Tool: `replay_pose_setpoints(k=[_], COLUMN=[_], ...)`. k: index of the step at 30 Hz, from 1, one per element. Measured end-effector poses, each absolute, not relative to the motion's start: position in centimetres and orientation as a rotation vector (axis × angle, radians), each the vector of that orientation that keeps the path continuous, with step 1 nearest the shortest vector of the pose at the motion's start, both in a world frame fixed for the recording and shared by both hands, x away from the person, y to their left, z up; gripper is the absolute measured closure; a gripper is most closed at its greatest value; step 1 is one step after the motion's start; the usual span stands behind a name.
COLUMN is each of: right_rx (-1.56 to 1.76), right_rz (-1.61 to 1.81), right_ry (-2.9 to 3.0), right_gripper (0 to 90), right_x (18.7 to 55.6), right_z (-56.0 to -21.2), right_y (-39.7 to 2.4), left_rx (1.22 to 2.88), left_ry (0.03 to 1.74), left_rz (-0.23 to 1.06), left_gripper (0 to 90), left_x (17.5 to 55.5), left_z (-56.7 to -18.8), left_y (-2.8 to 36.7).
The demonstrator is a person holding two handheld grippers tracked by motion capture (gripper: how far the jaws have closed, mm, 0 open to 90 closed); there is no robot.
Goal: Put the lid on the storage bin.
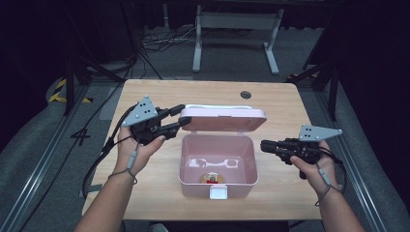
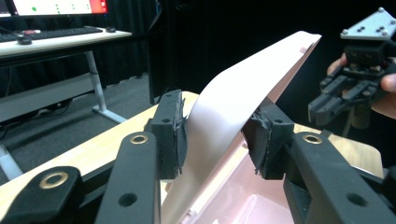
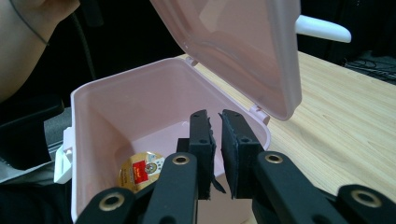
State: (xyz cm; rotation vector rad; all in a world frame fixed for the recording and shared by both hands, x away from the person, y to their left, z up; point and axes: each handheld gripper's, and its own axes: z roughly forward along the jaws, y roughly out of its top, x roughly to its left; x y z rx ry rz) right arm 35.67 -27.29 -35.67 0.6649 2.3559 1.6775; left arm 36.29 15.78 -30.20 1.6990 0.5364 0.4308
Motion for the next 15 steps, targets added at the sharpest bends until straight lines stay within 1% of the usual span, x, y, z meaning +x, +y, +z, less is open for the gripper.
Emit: replay_pose_setpoints(k=[15], right_rx=[0.642], right_rz=[1.694], right_ry=[2.342], right_gripper=[85.4], right_x=[35.4], right_z=[-35.3], right_y=[-26.8], left_rx=[1.719], left_ry=[0.528], left_rz=[0.454], left_gripper=[52.5], left_x=[34.1], left_z=[-31.4], left_y=[15.9])
